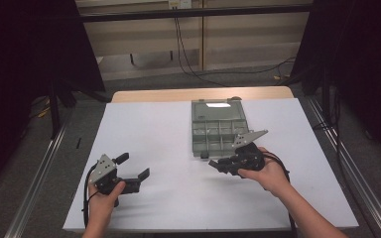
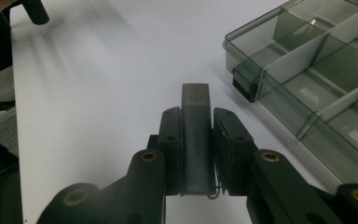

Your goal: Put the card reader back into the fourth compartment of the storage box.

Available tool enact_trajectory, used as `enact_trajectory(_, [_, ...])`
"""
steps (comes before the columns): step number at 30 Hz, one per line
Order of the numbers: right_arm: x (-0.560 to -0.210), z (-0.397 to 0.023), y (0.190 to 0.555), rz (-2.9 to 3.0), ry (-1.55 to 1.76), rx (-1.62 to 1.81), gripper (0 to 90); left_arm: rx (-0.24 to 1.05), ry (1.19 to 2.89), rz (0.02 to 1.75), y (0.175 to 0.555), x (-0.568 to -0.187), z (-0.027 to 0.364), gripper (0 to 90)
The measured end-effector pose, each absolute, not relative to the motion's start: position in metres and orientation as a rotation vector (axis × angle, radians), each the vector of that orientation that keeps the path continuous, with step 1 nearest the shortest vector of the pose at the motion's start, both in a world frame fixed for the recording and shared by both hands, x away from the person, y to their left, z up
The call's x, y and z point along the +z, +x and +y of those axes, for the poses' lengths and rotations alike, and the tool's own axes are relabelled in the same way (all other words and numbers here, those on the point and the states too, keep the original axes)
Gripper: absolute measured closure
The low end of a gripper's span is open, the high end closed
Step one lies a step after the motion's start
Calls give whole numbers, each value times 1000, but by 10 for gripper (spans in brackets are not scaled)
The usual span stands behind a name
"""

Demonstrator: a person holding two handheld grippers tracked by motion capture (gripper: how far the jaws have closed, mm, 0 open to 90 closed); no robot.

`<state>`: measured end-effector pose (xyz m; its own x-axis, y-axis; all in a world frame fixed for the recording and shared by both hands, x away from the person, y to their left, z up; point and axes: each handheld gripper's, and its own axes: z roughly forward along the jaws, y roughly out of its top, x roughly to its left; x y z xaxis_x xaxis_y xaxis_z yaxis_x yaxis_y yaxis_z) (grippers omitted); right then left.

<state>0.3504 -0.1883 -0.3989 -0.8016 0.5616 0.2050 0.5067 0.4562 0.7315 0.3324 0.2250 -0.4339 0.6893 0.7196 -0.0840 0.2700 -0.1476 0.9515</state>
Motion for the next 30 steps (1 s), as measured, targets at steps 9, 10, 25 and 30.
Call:
enact_trajectory(9, [-395, -190, 356, 2620, 974, 1268, 742, 478, 1723, 800, 332, -434, 225, 32])
enact_trajectory(10, [-395, -190, 356, 2620, 978, 1270, 742, 477, 1723, 799, 332, -434, 225, 32])
enact_trajectory(25, [-386, -196, 365, 2587, 1005, 1271, 742, 480, 1723, 799, 333, -434, 225, 32])
enact_trajectory(30, [-386, -199, 369, 2576, 1020, 1263, 742, 479, 1720, 799, 332, -434, 225, 32])
